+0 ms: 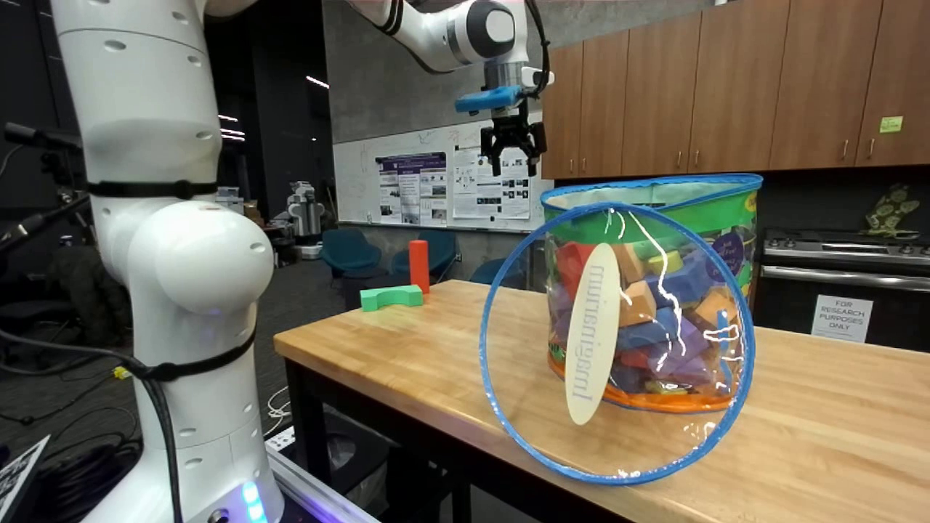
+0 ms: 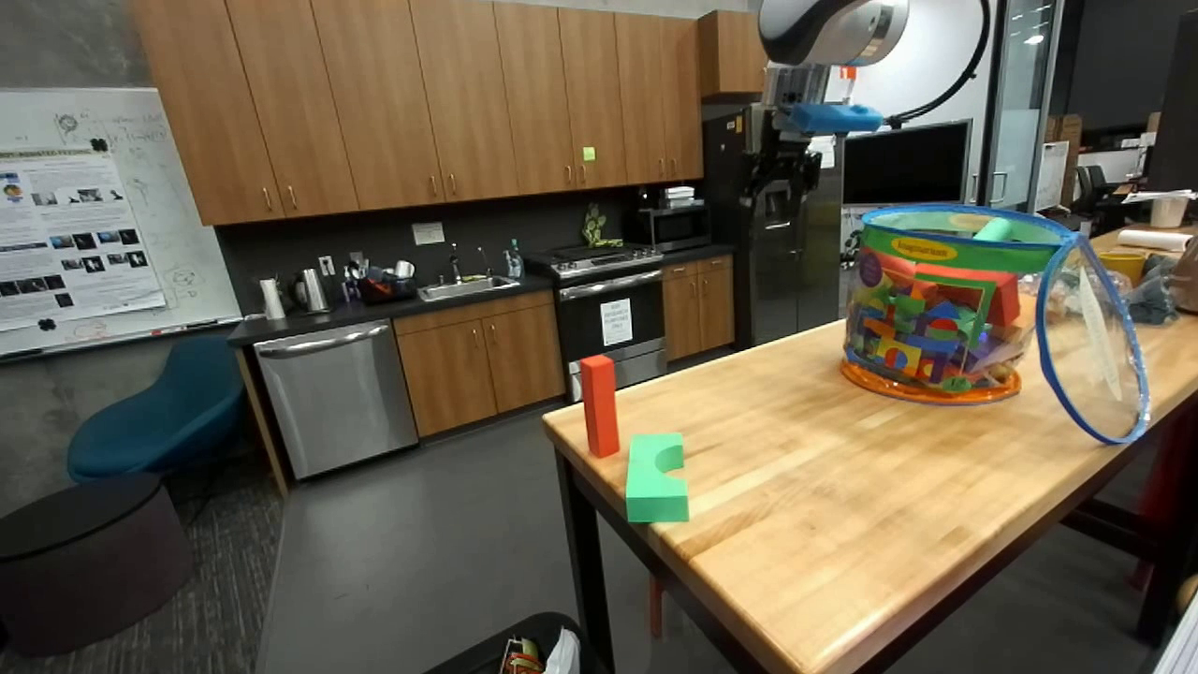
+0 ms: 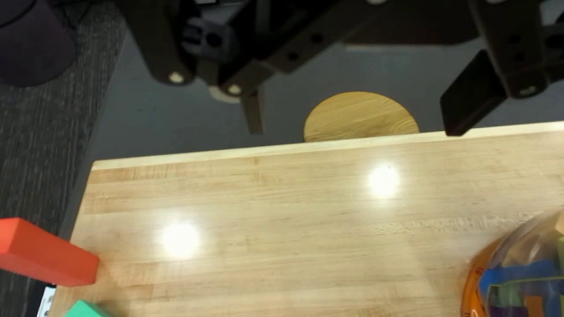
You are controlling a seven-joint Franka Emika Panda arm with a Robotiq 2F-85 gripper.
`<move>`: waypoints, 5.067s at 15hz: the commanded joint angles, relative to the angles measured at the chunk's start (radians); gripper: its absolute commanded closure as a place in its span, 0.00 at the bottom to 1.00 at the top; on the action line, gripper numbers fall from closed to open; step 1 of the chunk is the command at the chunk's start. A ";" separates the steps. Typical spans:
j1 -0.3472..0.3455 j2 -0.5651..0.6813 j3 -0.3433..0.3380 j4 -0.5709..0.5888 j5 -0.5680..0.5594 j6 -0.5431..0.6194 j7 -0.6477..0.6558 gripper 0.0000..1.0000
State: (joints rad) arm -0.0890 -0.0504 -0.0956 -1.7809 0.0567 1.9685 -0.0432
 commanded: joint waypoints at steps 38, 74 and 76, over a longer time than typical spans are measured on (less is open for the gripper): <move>0.239 0.426 0.232 0.225 0.082 0.108 0.157 0.00; 0.208 0.110 0.133 -0.035 -0.088 0.076 0.348 0.84; 0.183 0.038 0.126 -0.115 -0.085 0.118 0.341 0.84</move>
State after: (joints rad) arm 0.1228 0.1211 0.0384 -1.7444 -0.0241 2.0214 0.3173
